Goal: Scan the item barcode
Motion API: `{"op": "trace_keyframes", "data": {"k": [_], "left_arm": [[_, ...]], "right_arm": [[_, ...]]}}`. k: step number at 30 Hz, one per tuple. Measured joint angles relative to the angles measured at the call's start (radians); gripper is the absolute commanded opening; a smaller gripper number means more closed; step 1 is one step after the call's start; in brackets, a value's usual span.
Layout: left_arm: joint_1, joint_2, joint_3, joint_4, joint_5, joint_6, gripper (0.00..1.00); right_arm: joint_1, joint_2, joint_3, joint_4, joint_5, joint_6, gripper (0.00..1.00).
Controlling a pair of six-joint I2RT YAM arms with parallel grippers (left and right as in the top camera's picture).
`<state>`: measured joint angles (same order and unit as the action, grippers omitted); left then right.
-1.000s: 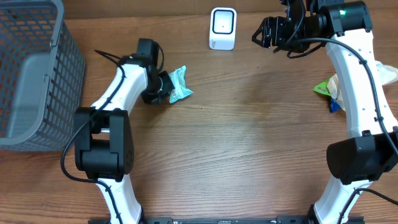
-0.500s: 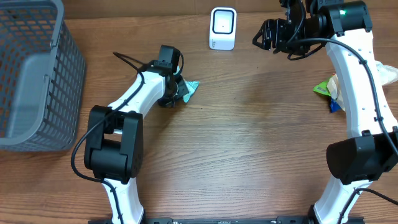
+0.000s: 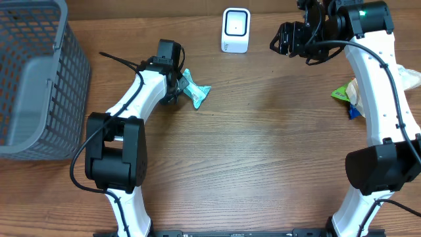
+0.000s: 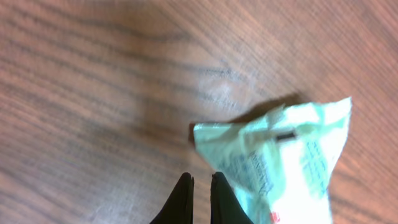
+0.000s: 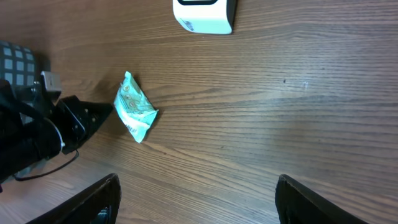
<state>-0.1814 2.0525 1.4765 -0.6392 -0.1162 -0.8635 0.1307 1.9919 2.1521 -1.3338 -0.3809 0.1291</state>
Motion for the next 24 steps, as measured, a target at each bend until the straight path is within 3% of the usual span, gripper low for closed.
{"op": "trace_keyframes", "data": {"k": [15, 24], "left_arm": [[-0.060, 0.078, 0.000, 0.233, 0.008, 0.060, 0.07], [-0.103, 0.078, 0.000, 0.256, 0.104, 0.085, 0.04]], "right_arm": [[0.000, 0.000, 0.000, -0.016, 0.016, -0.021, 0.79], [0.000, 0.000, 0.000, -0.018, 0.019, -0.022, 0.79]]}}
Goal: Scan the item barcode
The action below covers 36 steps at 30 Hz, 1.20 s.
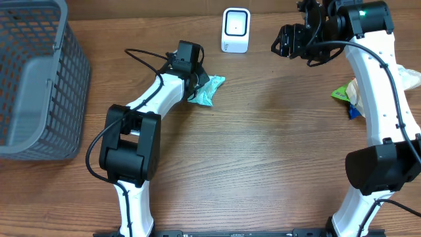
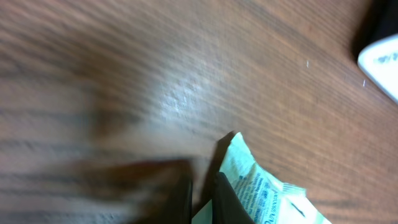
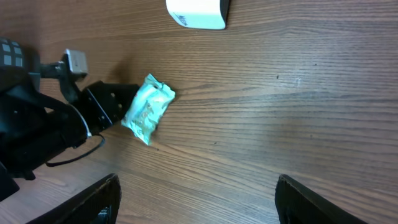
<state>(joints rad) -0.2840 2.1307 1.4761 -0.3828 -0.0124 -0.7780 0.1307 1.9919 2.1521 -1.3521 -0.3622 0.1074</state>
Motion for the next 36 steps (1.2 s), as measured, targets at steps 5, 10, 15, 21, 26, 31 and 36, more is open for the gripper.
{"op": "trace_keyframes", "data": {"k": [5, 10, 15, 21, 26, 31, 36], "left_arm": [[-0.032, 0.000, 0.000, -0.063, 0.060, -0.001, 0.04], [-0.075, 0.000, 0.000, -0.057, 0.153, -0.001, 0.04], [-0.087, 0.000, 0.006, -0.092, 0.214, 0.000, 0.04], [0.006, 0.000, 0.130, -0.325, 0.209, 0.057, 0.07], [0.127, 0.000, 0.283, -0.475, 0.150, 0.140, 0.36], [0.216, 0.000, 0.332, -0.547, 0.127, 0.182, 0.51], [0.259, 0.000, 0.332, -0.577, 0.117, 0.208, 0.59]], "right_arm": [[0.000, 0.000, 0.000, -0.010, 0.000, 0.000, 0.80], [0.000, 0.000, 0.000, -0.018, 0.000, 0.000, 0.79], [0.000, 0.000, 0.000, -0.029, 0.001, 0.023, 0.79], [0.000, 0.042, 0.000, -0.035, -0.028, 0.097, 0.86], [0.004, 0.140, 0.000, -0.039, -0.105, 0.136, 0.95], [0.046, 0.250, 0.000, -0.039, -0.170, 0.151, 0.99], [0.124, 0.329, -0.002, -0.033, -0.192, 0.167, 1.00]]}}
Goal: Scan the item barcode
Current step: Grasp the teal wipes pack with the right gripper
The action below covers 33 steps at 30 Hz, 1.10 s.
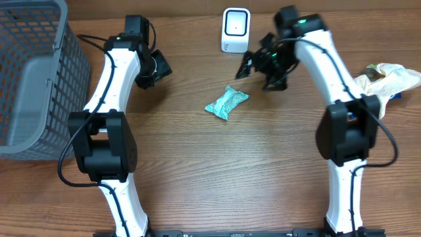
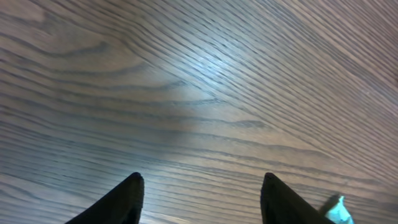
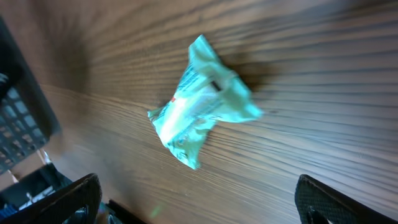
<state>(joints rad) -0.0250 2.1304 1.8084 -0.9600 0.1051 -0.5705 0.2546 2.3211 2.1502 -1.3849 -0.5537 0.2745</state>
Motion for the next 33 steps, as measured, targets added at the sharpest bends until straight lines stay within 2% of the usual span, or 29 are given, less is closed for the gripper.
{"op": "trace_keyframes", "data": {"k": [3, 6, 14, 19, 21, 23, 30, 33], "left_arm": [[0.003, 0.000, 0.000, -0.003, -0.005, 0.024, 0.73], [0.000, 0.000, 0.000, -0.003, -0.014, 0.030, 0.77], [0.000, 0.000, 0.000, -0.006, -0.024, 0.032, 0.79], [0.000, 0.000, 0.000, -0.006, -0.027, 0.032, 0.79], [0.000, 0.000, 0.000, -0.006, -0.028, 0.032, 0.79], [0.000, 0.000, 0.000, -0.007, -0.028, 0.032, 0.79], [0.000, 0.000, 0.000, -0.014, -0.028, 0.032, 0.79], [0.000, 0.000, 0.000, -0.015, -0.028, 0.032, 0.81]], "right_arm": [[0.051, 0.032, -0.001, 0.023, 0.005, 0.032, 0.98], [0.085, 0.053, -0.001, 0.036, 0.021, 0.065, 0.93], [0.110, 0.065, -0.112, 0.145, 0.066, 0.126, 0.81], [0.110, 0.066, -0.202, 0.264, 0.050, 0.140, 0.79], [0.110, 0.065, -0.226, 0.327, 0.029, 0.145, 0.76], [0.109, 0.061, -0.244, 0.379, 0.012, 0.146, 0.70], [0.105, 0.058, -0.270, 0.413, 0.003, 0.148, 0.39], [0.105, 0.059, -0.273, 0.414, 0.000, 0.149, 0.33]]}}
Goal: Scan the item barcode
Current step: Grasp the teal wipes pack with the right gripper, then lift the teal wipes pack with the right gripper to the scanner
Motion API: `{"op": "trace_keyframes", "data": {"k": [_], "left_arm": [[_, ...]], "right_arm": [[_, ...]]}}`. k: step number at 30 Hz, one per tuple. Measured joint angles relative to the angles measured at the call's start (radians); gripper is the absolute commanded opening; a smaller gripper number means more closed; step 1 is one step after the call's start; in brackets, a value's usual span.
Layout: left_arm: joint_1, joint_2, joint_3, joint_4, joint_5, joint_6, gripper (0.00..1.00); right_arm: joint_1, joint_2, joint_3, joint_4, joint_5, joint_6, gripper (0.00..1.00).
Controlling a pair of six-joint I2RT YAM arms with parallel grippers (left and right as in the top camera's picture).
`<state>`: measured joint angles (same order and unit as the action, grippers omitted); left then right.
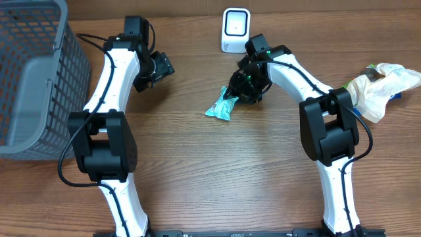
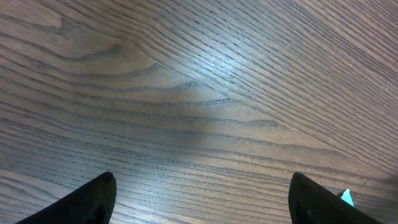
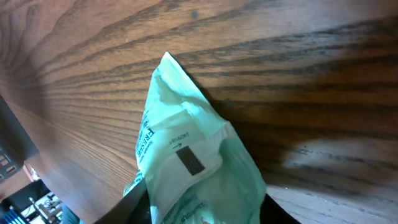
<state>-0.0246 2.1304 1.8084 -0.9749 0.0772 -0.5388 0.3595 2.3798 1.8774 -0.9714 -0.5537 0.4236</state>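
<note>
The teal snack packet (image 1: 219, 108) lies on the wooden table, in front of the white scanner (image 1: 235, 29). In the right wrist view the packet (image 3: 193, 155) shows a white label with a dark bar. My right gripper (image 1: 238, 91) is down on it, and both fingers of that gripper (image 3: 205, 211) press the packet's sides. My left gripper (image 1: 158, 68) hovers open at the back left, away from the packet. Bare wood lies between the fingers of the left gripper (image 2: 202, 199). A teal corner of the packet (image 2: 344, 197) peeks past the right finger.
A grey mesh basket (image 1: 33, 85) stands at the far left edge. A crumpled pale bag (image 1: 381, 82) with other items lies at the right edge. Both arm bases stand at the front of the table.
My right gripper was open above the packet; now it is down at the packet with its fingers closed against the sides. The left gripper's jaws stand wider apart.
First my left gripper was shut against the packet at the left-centre, the right one open, high at the back right. Then the packet lay nearer the scanner. Later the left gripper was open at the back left and the right over the packet, which it now grips.
</note>
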Motion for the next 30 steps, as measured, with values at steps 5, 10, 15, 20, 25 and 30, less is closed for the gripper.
{"op": "trace_keyframes", "data": {"k": [5, 10, 15, 20, 25, 30], "left_arm": [[0.000, 0.000, 0.000, -0.002, 0.000, 0.000, 0.84], [0.000, 0.000, 0.000, -0.002, 0.000, 0.004, 0.93], [0.000, 0.000, 0.000, -0.002, 0.000, 0.008, 0.98], [0.000, 0.000, 0.000, -0.002, 0.000, 0.012, 1.00], [0.000, 0.000, 0.000, -0.002, 0.000, 0.012, 1.00], [0.000, 0.000, 0.000, -0.002, 0.000, 0.012, 1.00]], "right_arm": [[0.000, 0.000, 0.007, -0.024, -0.005, -0.026, 0.31], [0.000, 0.000, 0.050, -0.107, -0.001, -0.103, 0.32], [-0.024, -0.010, 0.132, -0.151, -0.076, -0.188, 0.33], [-0.074, -0.061, 0.178, -0.151, -0.205, -0.249, 0.33], [-0.135, -0.132, 0.236, -0.151, -0.316, -0.276, 0.34], [-0.179, -0.209, 0.307, -0.153, -0.363, -0.286, 0.35]]}}
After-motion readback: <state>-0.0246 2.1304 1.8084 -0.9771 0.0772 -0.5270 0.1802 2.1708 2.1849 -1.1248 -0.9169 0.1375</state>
